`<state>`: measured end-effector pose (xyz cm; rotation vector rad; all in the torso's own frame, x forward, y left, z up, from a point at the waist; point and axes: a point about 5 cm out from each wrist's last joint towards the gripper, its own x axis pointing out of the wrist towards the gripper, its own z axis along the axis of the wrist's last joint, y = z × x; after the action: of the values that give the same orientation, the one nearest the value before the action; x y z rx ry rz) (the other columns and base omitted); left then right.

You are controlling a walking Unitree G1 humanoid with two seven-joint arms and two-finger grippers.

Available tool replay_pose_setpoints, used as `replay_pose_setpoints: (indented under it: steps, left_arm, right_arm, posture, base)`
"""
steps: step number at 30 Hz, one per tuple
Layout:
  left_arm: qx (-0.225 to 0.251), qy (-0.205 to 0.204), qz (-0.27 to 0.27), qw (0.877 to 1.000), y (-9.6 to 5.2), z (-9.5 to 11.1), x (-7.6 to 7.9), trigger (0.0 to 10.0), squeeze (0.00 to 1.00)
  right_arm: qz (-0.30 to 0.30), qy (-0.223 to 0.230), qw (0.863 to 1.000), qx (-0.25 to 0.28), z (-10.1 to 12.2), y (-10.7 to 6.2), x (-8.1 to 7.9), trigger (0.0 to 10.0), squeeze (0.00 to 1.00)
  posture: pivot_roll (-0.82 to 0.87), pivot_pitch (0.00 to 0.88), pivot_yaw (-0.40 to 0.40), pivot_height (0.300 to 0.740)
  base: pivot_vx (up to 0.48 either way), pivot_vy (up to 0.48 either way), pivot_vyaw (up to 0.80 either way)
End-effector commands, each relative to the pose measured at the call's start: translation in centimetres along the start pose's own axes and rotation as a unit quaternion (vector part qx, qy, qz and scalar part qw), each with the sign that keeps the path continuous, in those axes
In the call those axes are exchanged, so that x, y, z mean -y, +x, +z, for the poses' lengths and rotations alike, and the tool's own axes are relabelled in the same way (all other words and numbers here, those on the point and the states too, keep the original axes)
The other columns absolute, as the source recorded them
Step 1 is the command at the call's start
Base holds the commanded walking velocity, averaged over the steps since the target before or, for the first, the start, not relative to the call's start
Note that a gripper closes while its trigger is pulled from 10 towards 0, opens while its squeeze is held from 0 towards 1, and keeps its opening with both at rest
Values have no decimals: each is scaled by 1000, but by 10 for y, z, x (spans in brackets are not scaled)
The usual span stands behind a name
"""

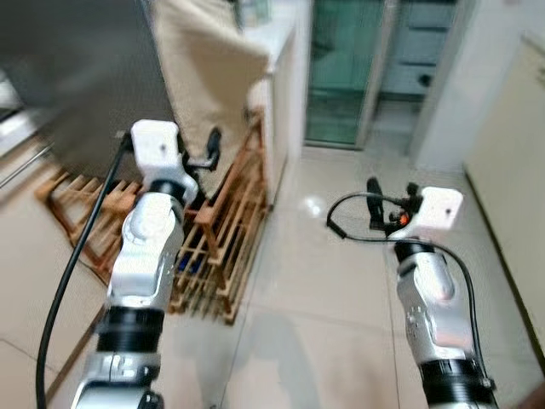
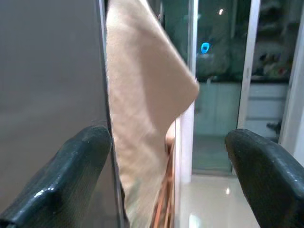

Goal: Restocking fridge

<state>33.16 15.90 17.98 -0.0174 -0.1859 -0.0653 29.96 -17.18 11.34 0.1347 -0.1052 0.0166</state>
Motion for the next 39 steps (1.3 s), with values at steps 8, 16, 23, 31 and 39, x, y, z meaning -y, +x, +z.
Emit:
replay_pose_setpoints:
  steps: [8, 16, 23, 31, 39]
  left_arm:
    - [2, -10, 26, 1000, 3, 4, -2, 10000, 0]
    - [22, -8, 59, 998, 3, 11, -6, 10000, 0]
    - [55, -17, 81, 995, 3, 26, -12, 10000, 0]
    - [101, -19, 69, 992, -6, 48, -15, 10000, 0]
    - [20, 36, 77, 996, 12, 18, -16, 10000, 0]
  right_arm:
    - [18, -13, 1000, -4, 3, 4, -3, 10000, 0]
    - [24, -15, 1000, -13, -1, 4, -4, 10000, 0]
    - [29, -15, 999, -18, -3, 2, -5, 10000, 0]
    - [32, -15, 999, -19, -4, 2, -5, 10000, 0]
    - [39, -13, 999, -31, -10, 4, -9, 10000, 0]
  posture:
    - [-65, 0, 31, 740]
    - [-68, 0, 30, 740]
    - [-70, 0, 36, 740]
    - [-70, 0, 40, 740]
    - [-50, 0, 23, 740]
  base:
    - [462, 0, 0]
    - [232, 0, 0]
    - [0, 0, 0]
    - [0, 0, 0]
    - [0, 0, 0]
